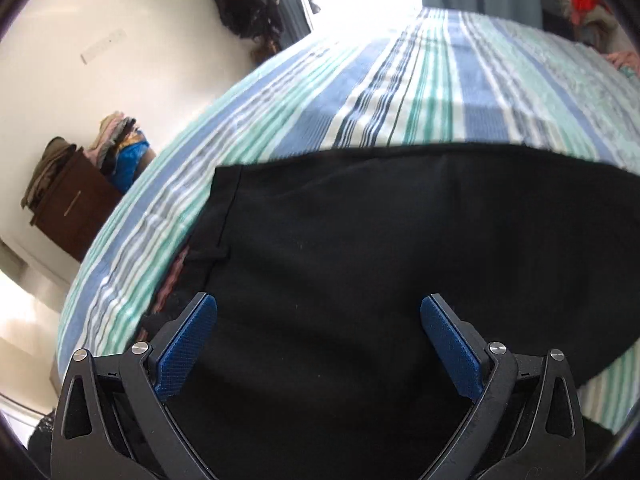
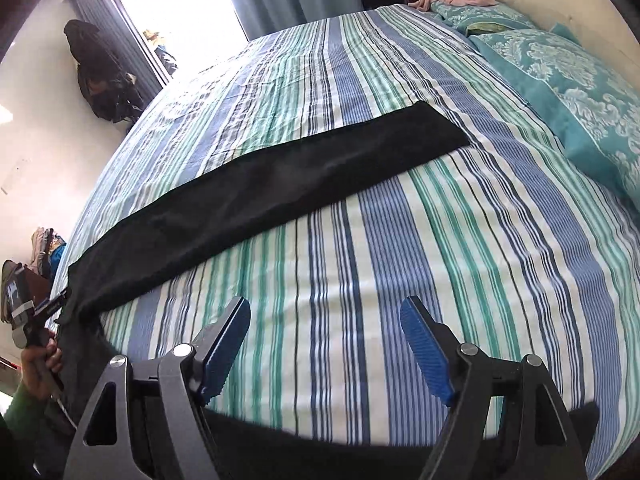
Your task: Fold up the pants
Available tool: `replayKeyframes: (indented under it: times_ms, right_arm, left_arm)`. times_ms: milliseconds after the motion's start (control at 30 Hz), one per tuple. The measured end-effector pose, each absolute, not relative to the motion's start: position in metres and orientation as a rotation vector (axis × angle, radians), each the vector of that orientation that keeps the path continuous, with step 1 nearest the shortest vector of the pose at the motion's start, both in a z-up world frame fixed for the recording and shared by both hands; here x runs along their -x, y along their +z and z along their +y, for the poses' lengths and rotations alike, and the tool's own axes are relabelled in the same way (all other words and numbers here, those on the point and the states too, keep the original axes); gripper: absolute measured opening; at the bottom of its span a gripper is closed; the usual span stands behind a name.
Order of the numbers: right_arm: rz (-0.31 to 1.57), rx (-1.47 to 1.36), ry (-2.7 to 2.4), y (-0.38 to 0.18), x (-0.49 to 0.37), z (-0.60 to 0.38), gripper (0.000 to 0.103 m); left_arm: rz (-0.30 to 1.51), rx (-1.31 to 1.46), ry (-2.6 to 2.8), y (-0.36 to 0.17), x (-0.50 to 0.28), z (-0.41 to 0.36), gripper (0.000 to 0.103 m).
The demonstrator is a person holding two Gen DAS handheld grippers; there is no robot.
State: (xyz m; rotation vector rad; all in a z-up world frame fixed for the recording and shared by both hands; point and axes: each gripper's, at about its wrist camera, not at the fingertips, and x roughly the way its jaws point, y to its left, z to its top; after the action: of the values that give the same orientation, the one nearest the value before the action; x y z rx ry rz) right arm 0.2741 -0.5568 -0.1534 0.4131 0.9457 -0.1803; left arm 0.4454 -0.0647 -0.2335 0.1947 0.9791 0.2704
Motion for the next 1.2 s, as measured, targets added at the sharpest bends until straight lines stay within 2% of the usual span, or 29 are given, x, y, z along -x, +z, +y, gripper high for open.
replayKeyframes:
  times_ms: [100,333,500,567,600,633,667,700,733,933,1067,1200]
  right_arm:
    - [0.984,-0.394,-0.257,-0.167,-0.325,-0.603,0.077]
    - [1.063,-0.401,-0.431,-0.208,-0.442,-0.725,0.077]
    - [1.082,-0.352,-0.496,-0.243,-0.513,-0.755,0.078]
    - [1.074,-0.343,-0.513,-0.254,-0.527,-0.762,0.082]
    - [1.050,-0.359,-0.513,-0.253,-0.527,-0.764,0.069]
    - [1.017,-0.389,-0.494,-0.250,-0.525,-0.766,0.051]
    - [0.992,-0.415,-0.473,-0.245,-0.521,-0.766,0.024]
    - [0.988,-0.390,-0.494,-0.240,-0.517,-0.761,0.011]
    - [0.988,-0.355,-0.490,-0.235,-0.512,-0.755,0.006]
    - [0.822,-0.261,-0.373,-0.161,-0.420,-0.683,0.006]
    - [0.671,-0.285,-0.375,-0.110,-0.302,-0.627,0.006]
    - [0.530,-0.415,-0.451,-0.083,-0.167,-0.581,0.006]
  left_arm:
    - [0.925,-0.046,0.199,-0.245,-0.426,-0.044,0.103]
    - [0.878,-0.070,0.211,-0.249,-0.417,-0.048,0.102]
    - [0.854,-0.061,0.209,-0.251,-0.417,-0.047,0.102]
    - [0.848,-0.058,0.207,-0.252,-0.415,-0.046,0.102]
    - [0.847,-0.056,0.206,-0.252,-0.415,-0.046,0.102]
    - [0.846,-0.056,0.206,-0.252,-0.415,-0.046,0.102]
    - [0.847,-0.056,0.206,-0.252,-0.415,-0.046,0.102]
    - [0.847,-0.056,0.206,-0.252,-0.415,-0.046,0.102]
    - [0.847,-0.056,0.206,-0.252,-0.415,-0.046,0.102]
    - [0.854,-0.066,0.212,-0.251,-0.416,-0.047,0.102]
    - [0.868,-0.083,0.221,-0.249,-0.418,-0.049,0.102]
    - [0.886,-0.101,0.239,-0.246,-0.419,-0.052,0.102]
